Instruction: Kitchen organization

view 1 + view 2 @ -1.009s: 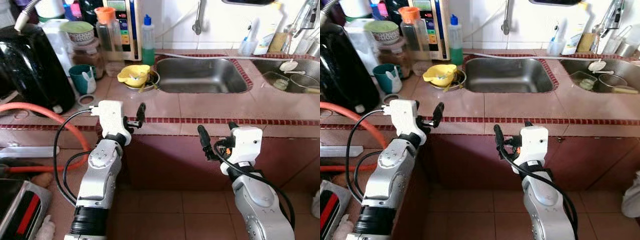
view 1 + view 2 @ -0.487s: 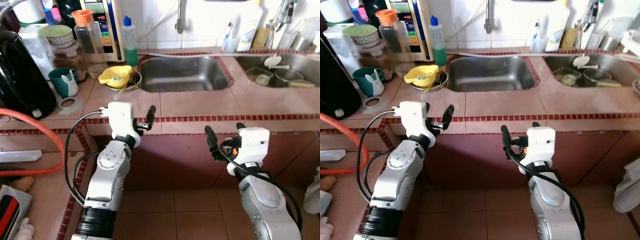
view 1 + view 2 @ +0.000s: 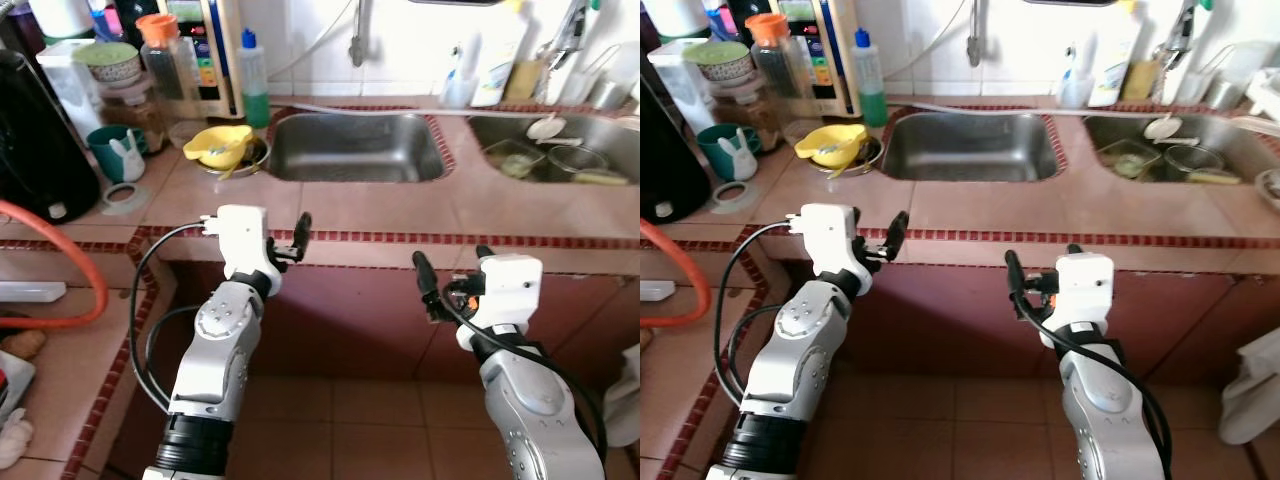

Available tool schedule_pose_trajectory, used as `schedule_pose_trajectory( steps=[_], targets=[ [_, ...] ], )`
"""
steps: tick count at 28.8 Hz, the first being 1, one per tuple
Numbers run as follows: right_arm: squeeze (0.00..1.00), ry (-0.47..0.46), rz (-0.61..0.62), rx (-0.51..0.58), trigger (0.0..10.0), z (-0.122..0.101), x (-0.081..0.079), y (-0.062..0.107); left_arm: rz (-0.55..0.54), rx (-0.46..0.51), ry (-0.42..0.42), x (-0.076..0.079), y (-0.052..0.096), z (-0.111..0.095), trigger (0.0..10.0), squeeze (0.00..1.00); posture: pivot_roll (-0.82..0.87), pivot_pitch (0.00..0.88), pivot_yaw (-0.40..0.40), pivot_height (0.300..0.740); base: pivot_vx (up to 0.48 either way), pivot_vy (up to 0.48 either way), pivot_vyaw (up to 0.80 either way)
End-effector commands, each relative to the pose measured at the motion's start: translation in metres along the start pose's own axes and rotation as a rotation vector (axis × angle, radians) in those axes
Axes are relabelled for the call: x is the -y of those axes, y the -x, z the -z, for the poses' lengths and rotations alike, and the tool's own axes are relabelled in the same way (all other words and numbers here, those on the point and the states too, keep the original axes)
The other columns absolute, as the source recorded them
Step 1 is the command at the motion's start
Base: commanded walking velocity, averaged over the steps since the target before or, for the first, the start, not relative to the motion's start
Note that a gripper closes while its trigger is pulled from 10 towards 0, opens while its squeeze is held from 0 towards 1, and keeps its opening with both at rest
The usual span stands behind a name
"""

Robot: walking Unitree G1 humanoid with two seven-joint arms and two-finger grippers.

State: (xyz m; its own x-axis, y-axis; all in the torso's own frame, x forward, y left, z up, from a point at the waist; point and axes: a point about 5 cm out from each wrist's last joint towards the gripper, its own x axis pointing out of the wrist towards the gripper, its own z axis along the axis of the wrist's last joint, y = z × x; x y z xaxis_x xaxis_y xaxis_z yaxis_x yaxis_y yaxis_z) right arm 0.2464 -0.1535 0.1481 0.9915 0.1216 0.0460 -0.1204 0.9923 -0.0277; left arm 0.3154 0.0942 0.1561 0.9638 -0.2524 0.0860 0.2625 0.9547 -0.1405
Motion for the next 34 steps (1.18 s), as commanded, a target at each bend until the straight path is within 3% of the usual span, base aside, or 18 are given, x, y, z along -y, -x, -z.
schedule_pose_trajectory(
  steps=[1, 8, 12, 14, 16, 19, 23, 29, 32, 34],
  targets=[
    [0.00, -0.003, -0.007, 0.014, 10.0, -0.004, -0.004, -0.001, -0.034, 0.015, 0.004, -0.008, 0.001, -0.003, 10.0, 0.00, 0.00, 0.000, 0.025, 0.740, 0.000, 0.000, 0.00],
    [0.00, 0.004, 0.038, 0.035, 10.0, -0.014, -0.001, -0.007, -0.040, 0.079, -0.015, -0.008, -0.003, -0.017, 10.0, 0.00, 0.00, 0.000, 0.025, 0.740, 0.000, 0.000, 0.00],
    [0.00, 0.078, 0.102, 0.095, 10.0, -0.028, 0.000, -0.012, -0.030, 0.136, -0.062, -0.008, -0.005, -0.027, 10.0, 0.00, 0.00, 0.000, 0.025, 0.740, 0.000, 0.000, 0.00],
    [0.00, -0.004, 0.078, 0.130, 10.0, -0.036, -0.002, -0.015, -0.037, 0.153, -0.069, -0.010, -0.007, -0.032, 10.0, 0.00, 0.00, 0.000, 0.024, 0.740, 0.000, 0.000, 0.00],
    [0.00, 0.004, 0.107, 0.158, 10.0, -0.041, 0.001, -0.016, -0.043, 0.159, -0.075, -0.012, -0.008, -0.034, 10.0, 0.00, 0.00, 0.000, 0.024, 0.740, 0.000, 0.000, 0.00],
    [0.00, 0.106, 0.093, 0.139, 10.0, -0.038, -0.001, -0.016, -0.046, 0.148, -0.073, -0.015, -0.008, -0.031, 10.0, 0.00, 0.00, 0.000, 0.026, 0.740, 0.000, 0.000, 0.00],
    [0.00, -0.027, 0.004, 0.113, 10.0, -0.033, -0.007, -0.013, -0.037, 0.154, -0.076, -0.014, -0.008, -0.031, 10.0, 0.00, 0.00, 0.000, 0.024, 0.740, 0.060, 0.000, 0.00],
    [0.00, 0.047, 0.084, 0.090, 10.0, -0.031, -0.003, -0.013, -0.031, 0.161, -0.084, -0.013, -0.008, -0.032, 10.0, 0.00, 0.00, 0.000, 0.023, 0.740, 0.333, 0.000, 0.00],
    [0.00, -0.022, 0.079, 0.089, 10.0, -0.030, -0.002, -0.014, -0.025, 0.161, -0.078, -0.012, -0.008, -0.031, 10.0, 0.00, 0.00, 0.000, 0.024, 0.740, 0.414, 0.000, 0.00],
    [0.00, -0.010, 0.094, 0.101, 10.0, -0.031, -0.001, -0.014, -0.025, 0.160, -0.084, -0.012, -0.007, -0.031, 10.0, 0.00, 0.00, 0.000, 0.024, 0.740, 0.427, 0.000, 0.00]
  ],
)
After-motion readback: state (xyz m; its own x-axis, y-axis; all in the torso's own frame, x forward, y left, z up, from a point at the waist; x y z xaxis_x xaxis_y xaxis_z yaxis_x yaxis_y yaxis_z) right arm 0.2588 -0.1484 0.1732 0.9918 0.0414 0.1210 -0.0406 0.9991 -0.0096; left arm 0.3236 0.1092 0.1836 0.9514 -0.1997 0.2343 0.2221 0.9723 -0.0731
